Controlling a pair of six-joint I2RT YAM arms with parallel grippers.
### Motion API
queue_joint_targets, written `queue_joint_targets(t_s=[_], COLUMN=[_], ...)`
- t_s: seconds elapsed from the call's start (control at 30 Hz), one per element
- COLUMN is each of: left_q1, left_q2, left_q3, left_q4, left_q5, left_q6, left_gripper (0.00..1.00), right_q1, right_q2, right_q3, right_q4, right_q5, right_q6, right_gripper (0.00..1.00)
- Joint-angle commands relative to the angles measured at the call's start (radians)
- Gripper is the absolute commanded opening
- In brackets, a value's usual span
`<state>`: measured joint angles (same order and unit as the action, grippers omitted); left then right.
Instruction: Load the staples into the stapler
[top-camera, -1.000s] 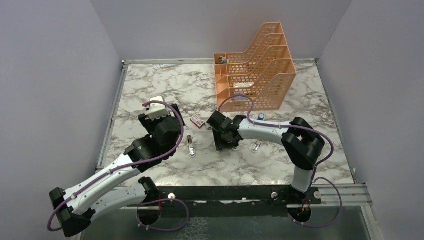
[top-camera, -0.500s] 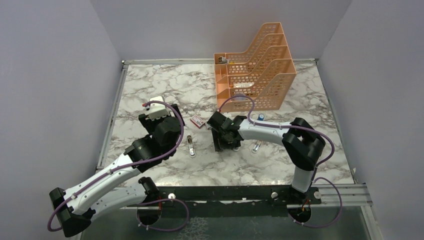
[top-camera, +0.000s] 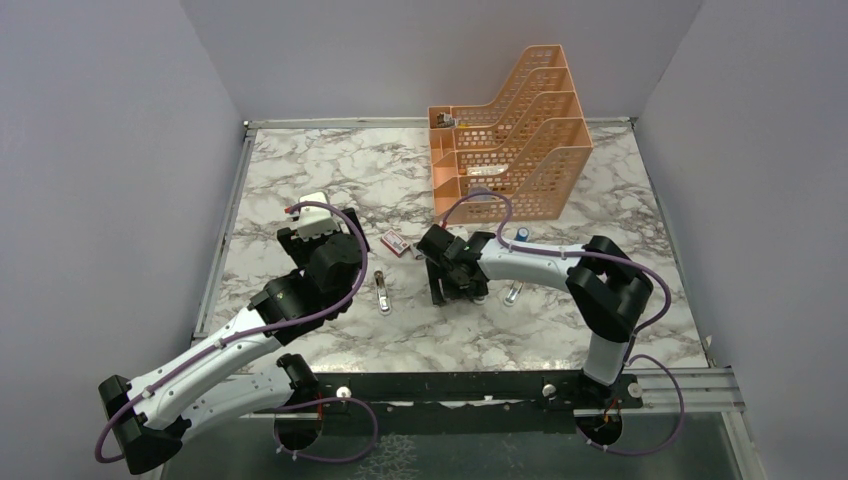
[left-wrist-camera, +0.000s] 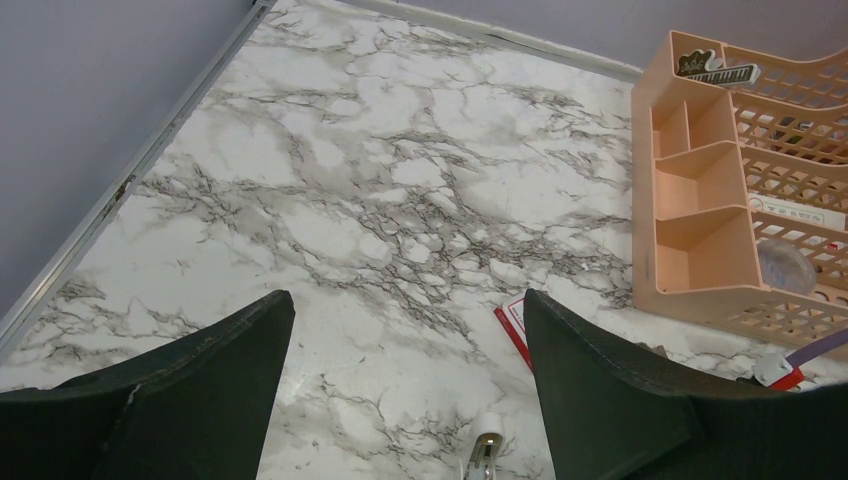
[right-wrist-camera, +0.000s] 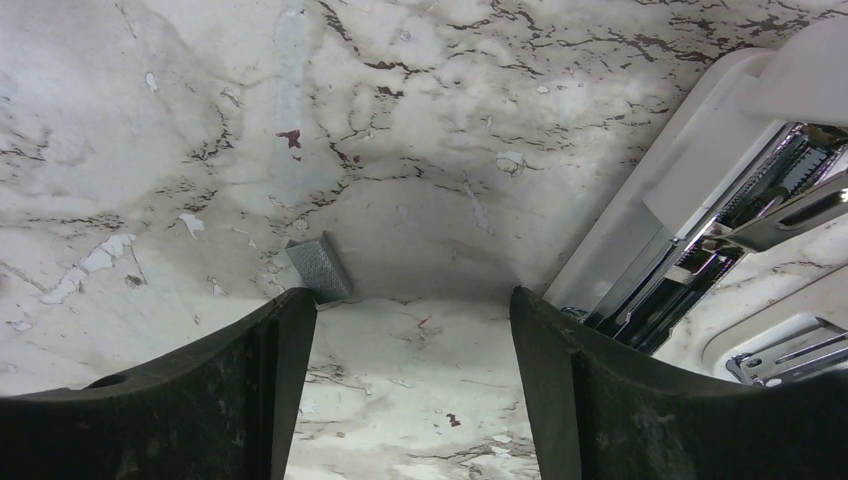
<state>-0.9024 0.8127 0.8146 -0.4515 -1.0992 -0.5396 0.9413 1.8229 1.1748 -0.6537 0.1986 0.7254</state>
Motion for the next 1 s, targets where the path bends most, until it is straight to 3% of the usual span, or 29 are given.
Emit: queue_joint_targets(t_s=[0.0, 0.23, 0.47, 0.7, 0.97], left_q1=[0.005, 0.005, 0.006, 0.006, 0.005], left_q2=[0.0, 0.003, 0.003, 0.002, 0.01], left_q3=[-0.006, -0.003, -0.005, -0.008, -0.006], left_q4=[0.012, 0.013, 0.011, 0.011, 0.012], left_q5=[0.009, 0.01, 0.01, 0.007, 0.005], left_q6=[-0.01, -0.01, -0.008, -0.008, -0.006], left_gripper=[0.86, 0.86, 0.86, 0.86, 0.86], right_q1=[0.002, 0.001, 0.002, 0.004, 0.007], right_q2=[-0.019, -0.069, -0.014, 0.025, 0.061], right_q3=[-0.014, -0.013, 0.044, 0.071, 0.087], right_q4=[-0.039, 0.073, 0.077, 0.115, 0.103], right_q5=[0.043, -0.025, -0.035, -0.078, -0.098], right_q6=[0.018, -0.077, -0.135, -0.21, -0.285], right_gripper=[0.77, 0.71, 0.68, 0.52, 0.47])
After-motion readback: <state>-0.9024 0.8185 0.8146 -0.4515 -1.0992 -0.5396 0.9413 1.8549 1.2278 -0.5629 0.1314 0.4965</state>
